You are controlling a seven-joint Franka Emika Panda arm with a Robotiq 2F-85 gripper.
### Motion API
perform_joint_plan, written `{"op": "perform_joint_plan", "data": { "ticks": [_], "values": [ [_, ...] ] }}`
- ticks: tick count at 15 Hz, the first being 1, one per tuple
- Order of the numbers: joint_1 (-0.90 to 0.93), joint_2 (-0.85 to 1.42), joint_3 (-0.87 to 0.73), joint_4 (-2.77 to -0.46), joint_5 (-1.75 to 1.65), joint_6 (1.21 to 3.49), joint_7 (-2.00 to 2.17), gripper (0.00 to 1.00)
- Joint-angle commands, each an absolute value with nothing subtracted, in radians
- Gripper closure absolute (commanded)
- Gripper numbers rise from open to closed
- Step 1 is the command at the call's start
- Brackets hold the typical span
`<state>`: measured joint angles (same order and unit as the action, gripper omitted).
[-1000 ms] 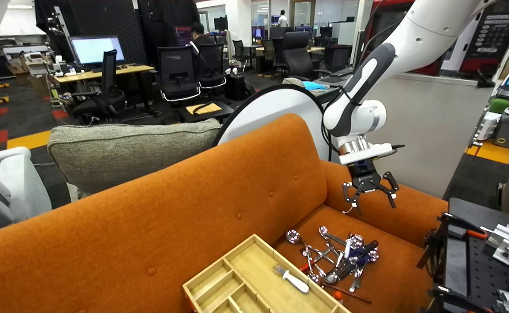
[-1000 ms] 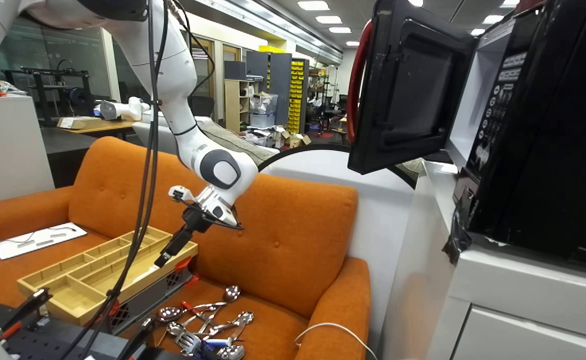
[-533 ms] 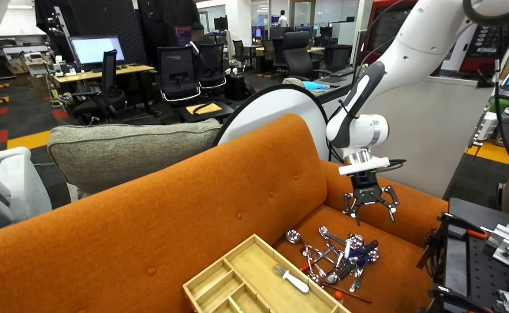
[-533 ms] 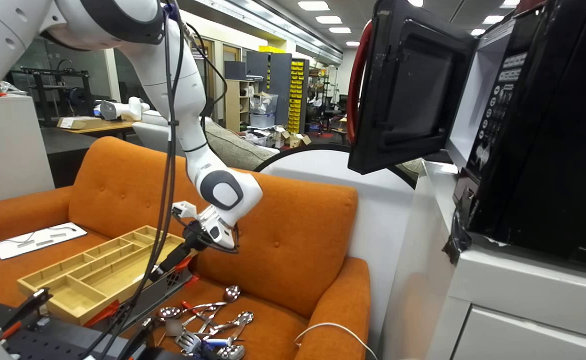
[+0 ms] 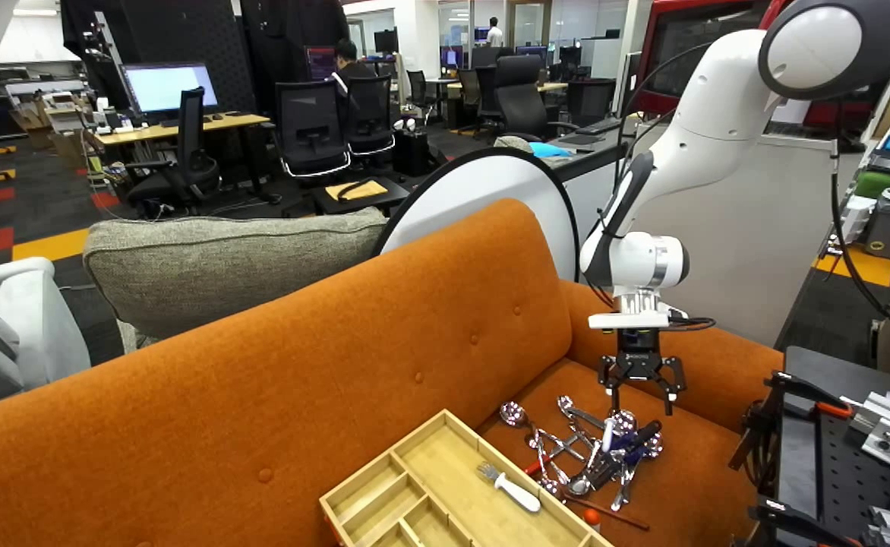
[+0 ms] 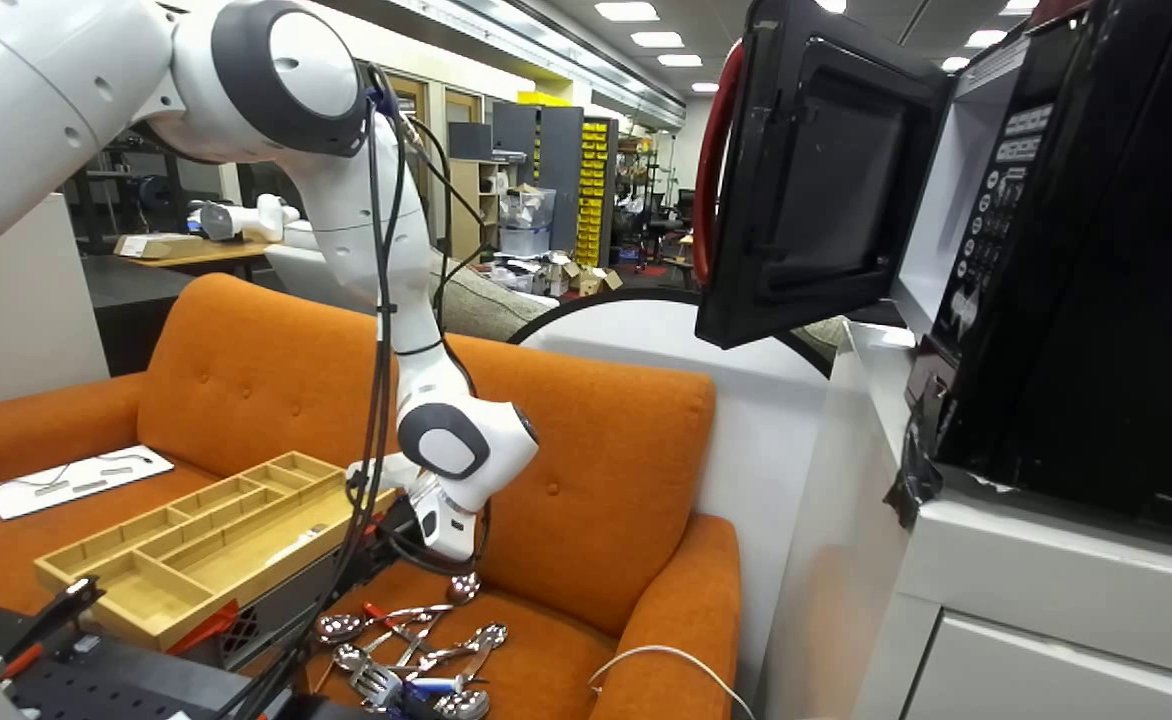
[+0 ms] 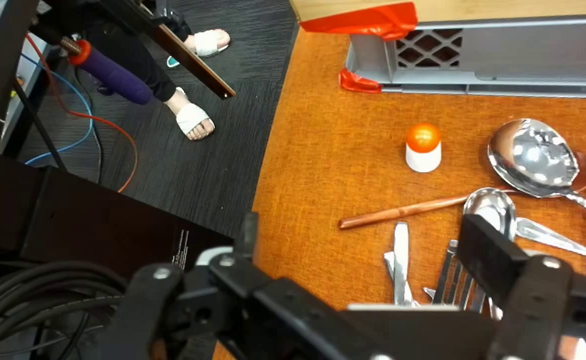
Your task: Pick the spatula and put it in the box
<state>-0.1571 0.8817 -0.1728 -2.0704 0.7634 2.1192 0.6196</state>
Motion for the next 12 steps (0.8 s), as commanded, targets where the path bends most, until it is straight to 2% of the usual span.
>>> {"op": "perform_joint_plan", "data": {
  "ticks": [1, 7, 12],
  "values": [
    [-0.151, 0.884, -0.179, -2.065, 0.766, 2.113, 0.619, 0.00],
    [-0.142, 0.923, -0.182, -2.034, 0.794, 2.147, 0.683, 0.00],
    [-0.131, 1.057, -0.180, -1.971, 0.935, 2.356, 0.841, 0.00]
  ]
}}
